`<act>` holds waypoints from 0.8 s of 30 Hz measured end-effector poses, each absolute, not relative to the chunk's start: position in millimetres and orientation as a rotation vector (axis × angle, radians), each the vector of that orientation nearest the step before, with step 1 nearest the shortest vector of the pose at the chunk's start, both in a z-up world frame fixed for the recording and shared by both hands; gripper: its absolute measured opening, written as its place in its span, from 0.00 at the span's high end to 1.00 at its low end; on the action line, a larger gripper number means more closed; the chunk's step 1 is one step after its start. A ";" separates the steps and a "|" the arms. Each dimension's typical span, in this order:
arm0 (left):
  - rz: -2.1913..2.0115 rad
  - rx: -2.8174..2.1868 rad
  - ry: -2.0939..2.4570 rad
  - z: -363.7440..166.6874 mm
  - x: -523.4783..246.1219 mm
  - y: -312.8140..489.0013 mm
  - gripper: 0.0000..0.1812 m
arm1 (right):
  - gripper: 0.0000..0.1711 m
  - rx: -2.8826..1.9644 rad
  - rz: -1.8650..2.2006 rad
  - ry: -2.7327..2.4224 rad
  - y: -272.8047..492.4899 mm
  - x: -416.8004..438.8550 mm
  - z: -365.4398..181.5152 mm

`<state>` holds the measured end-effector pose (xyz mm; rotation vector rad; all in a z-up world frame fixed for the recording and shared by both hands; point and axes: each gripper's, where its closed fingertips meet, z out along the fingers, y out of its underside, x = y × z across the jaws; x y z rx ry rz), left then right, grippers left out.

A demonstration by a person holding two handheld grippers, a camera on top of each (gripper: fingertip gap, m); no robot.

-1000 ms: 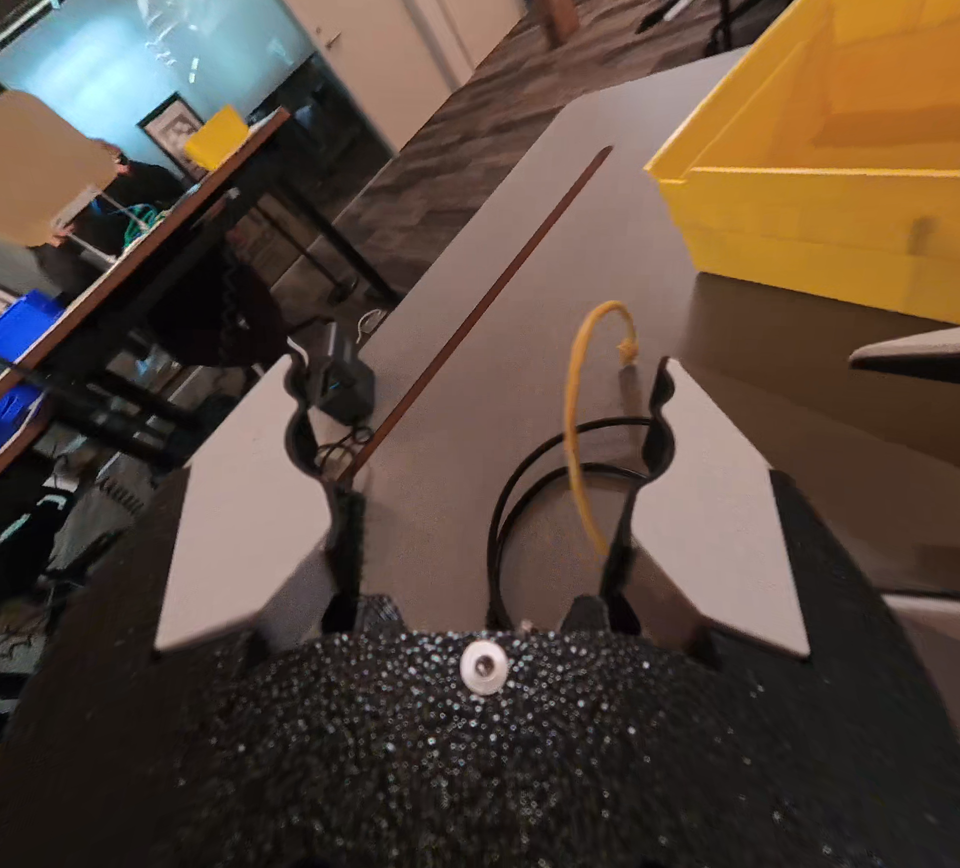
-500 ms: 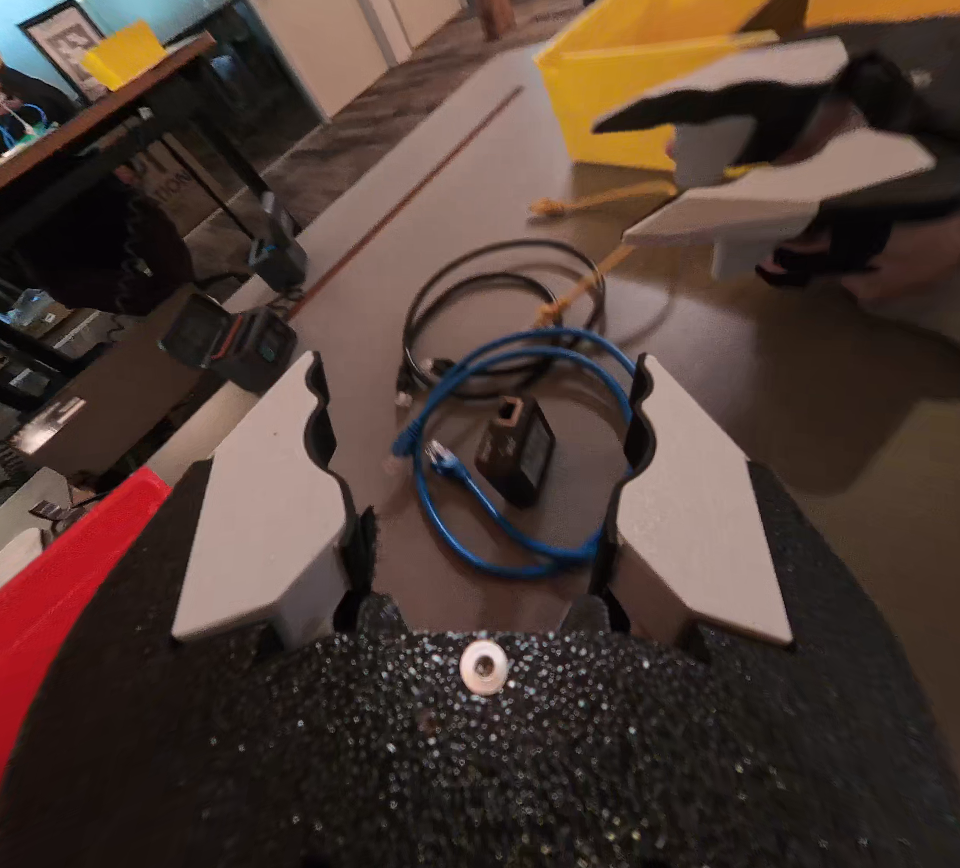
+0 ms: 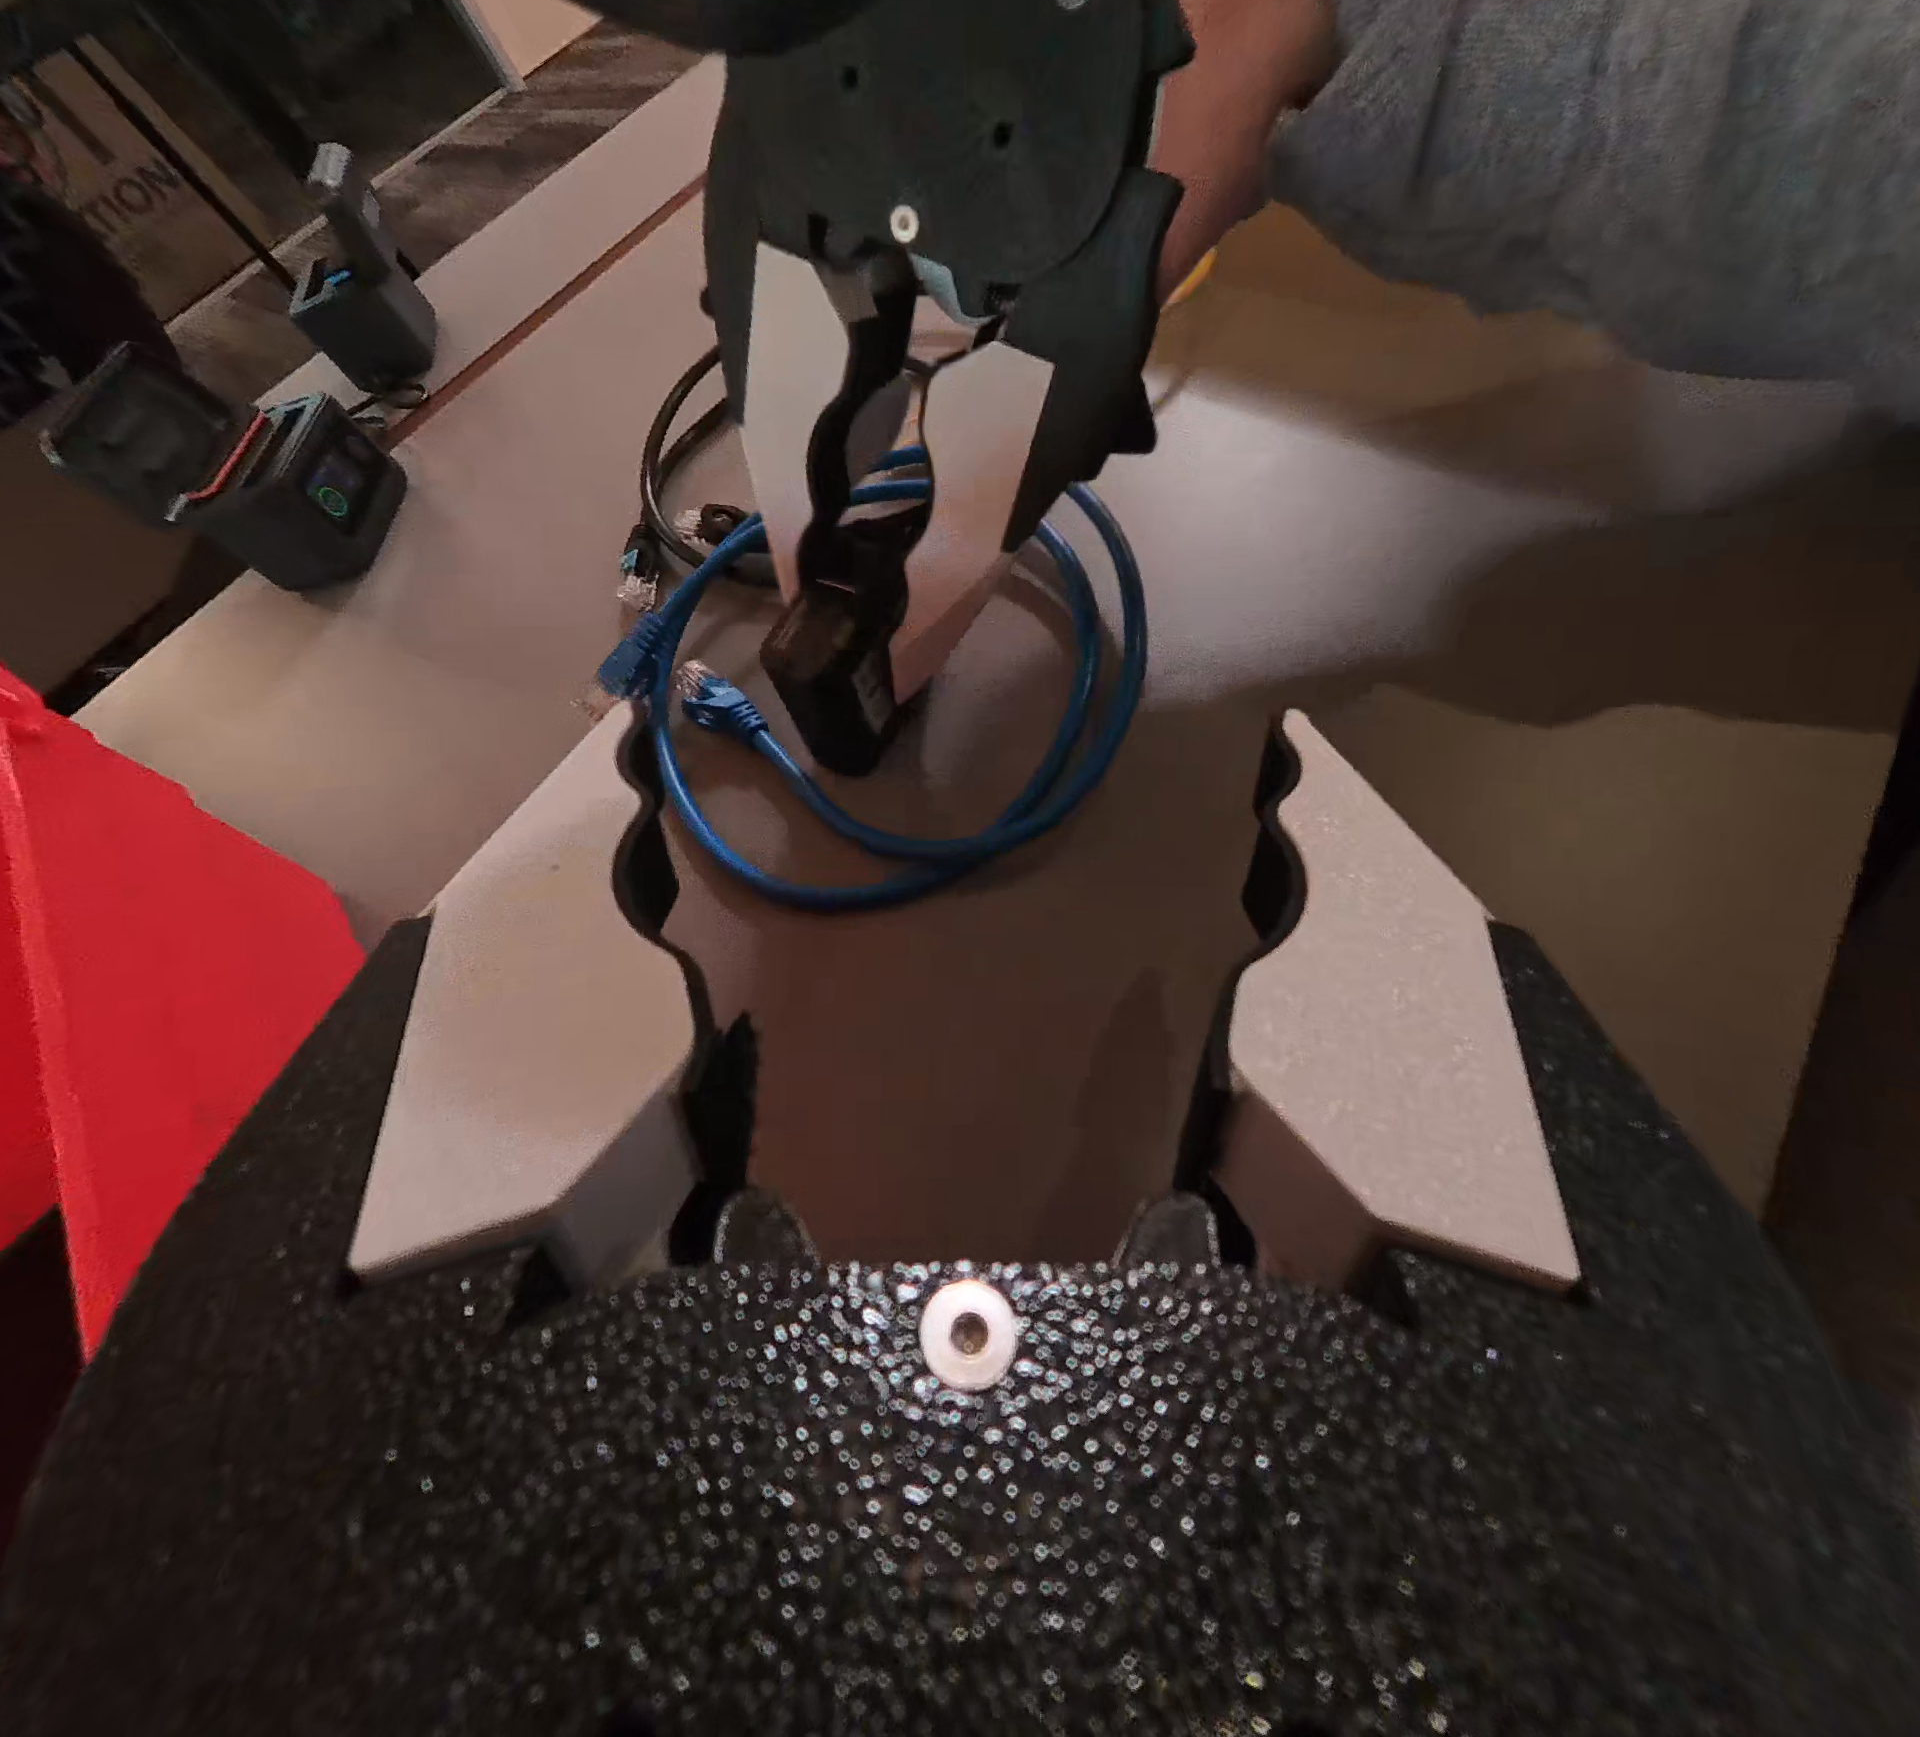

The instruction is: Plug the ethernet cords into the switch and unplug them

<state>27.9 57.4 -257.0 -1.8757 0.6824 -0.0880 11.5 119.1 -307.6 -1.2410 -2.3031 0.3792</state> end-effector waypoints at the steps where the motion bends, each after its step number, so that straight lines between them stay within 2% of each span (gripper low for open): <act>1: -0.088 -1.874 0.675 -256.4 27.3 59.2 0.39 | 0.87 -1.266 0.411 -2.298 117.8 13.3 -303.6; 3: -0.072 -1.882 0.675 -259.2 26.1 64.2 0.40 | 0.87 -1.293 0.568 -2.286 103.7 20.5 -291.7; 6: -0.015 -1.974 0.681 -275.2 16.7 74.3 0.48 | 0.87 -1.290 0.918 -2.254 65.6 35.2 -265.9; 9: -0.289 -1.993 0.749 -282.5 43.1 70.8 0.52 | 0.87 -1.224 1.052 -2.226 42.4 47.4 -249.9; 13: -0.672 -1.892 0.851 -269.4 80.5 58.5 0.70 | 0.87 -1.188 1.174 -2.199 26.8 56.1 -234.7; 15: -0.820 -1.843 0.917 -262.8 94.9 48.7 0.86 | 0.87 -1.194 1.214 -2.169 27.5 56.8 -228.7; 20: -0.741 -1.796 0.919 -259.0 93.9 59.5 0.87 | 0.87 -1.195 1.216 -2.097 36.5 52.5 -219.2; 24: -0.536 -1.794 0.848 -259.6 70.6 74.9 0.88 | 0.77 -1.144 1.314 -1.913 52.2 53.8 -189.9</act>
